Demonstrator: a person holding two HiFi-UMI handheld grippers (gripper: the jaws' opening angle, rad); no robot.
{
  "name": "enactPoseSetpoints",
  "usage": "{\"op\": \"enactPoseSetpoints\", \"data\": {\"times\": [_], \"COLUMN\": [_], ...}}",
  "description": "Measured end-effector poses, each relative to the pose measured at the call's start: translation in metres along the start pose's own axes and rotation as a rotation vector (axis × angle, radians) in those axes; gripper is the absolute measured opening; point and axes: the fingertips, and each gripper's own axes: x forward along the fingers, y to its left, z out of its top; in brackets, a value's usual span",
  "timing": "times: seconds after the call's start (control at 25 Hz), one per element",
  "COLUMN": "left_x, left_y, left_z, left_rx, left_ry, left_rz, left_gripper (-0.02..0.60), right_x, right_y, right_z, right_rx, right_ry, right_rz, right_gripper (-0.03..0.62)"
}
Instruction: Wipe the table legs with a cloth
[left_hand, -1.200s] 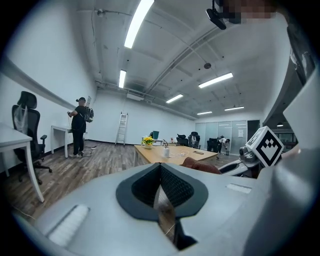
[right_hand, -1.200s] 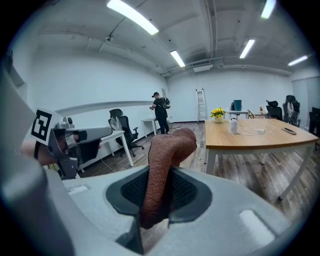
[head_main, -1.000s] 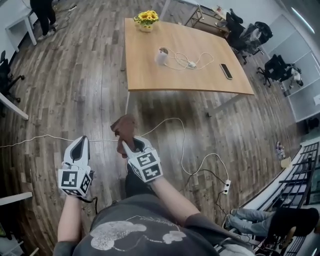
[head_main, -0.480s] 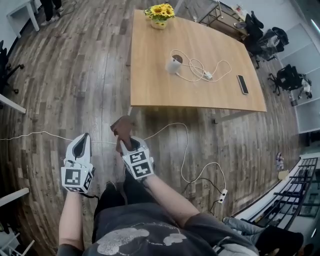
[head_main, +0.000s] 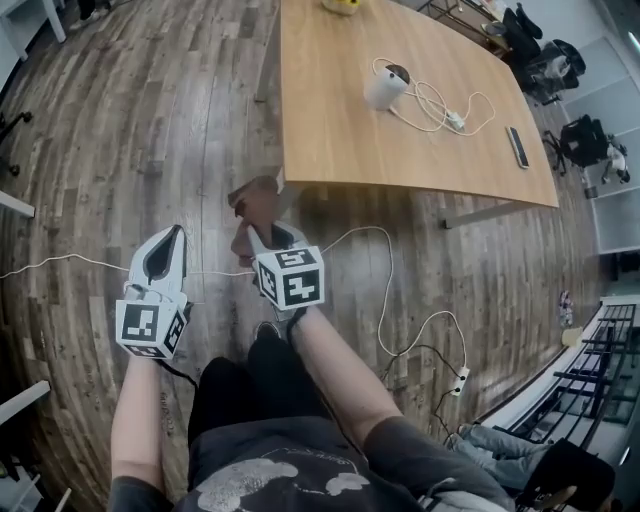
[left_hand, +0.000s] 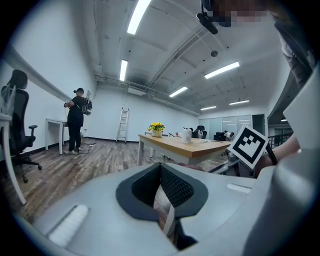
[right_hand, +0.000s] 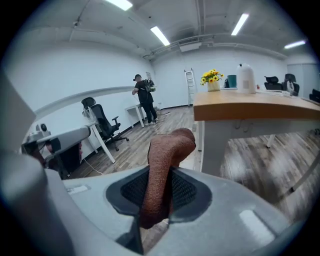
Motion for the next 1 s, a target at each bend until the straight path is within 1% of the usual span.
{"op": "enactPoseSetpoints", "data": {"times": [0.08,0.2,0.36,0.48,0.64,0.76,0.88,1.0], "left_x": [0.008,0.017,0.033,0.046,0.070,0.086,0.095,0.100], "left_y": [0.000,0.001,0.016,0.024,0.028,0.033,0.044,0.053], "left_z": [-0.011,-0.037,-0.089,-0.123,-0.163,-0.198,-0.237,-0.267], "left_rx": [0.009,0.021,0.007,-0.012,0.007,0.020,0.036,0.024], "left_ry": [-0.005,-0.008,-0.003,-0.012,-0.037,-0.061,-0.063,-0.065], "left_rz": [-0.021,-0.046,-0.020,-0.024,-0.051,-0.066,-0.060,-0.053], "left_gripper": [0.020,0.020,0.020,0.020,0.020,0.020,0.020,0.020], "right_x": [0.008,0.019,0.043,0.061,0.089,0.106,0.123,0.140], "right_y": [-0.011,-0.024,-0.037,-0.043,-0.059,-0.072,-0.078,-0.087], "right_z": [0.004,-0.002,-0.022,-0.037,-0.068,-0.094,-0.120,-0.147], "right_rx": [0.022,0.059,0.074,0.070,0.045,0.046,0.028,-0.006], "right_ry": [-0.035,-0.085,-0.123,-0.139,-0.141,-0.144,-0.142,-0.117], "right_rz": [-0.015,-0.011,0.002,0.014,0.009,0.003,0.012,0.016], "right_gripper": [0.087,0.087,0.087,0.087,0.087,0.087,0.087,0.087]}}
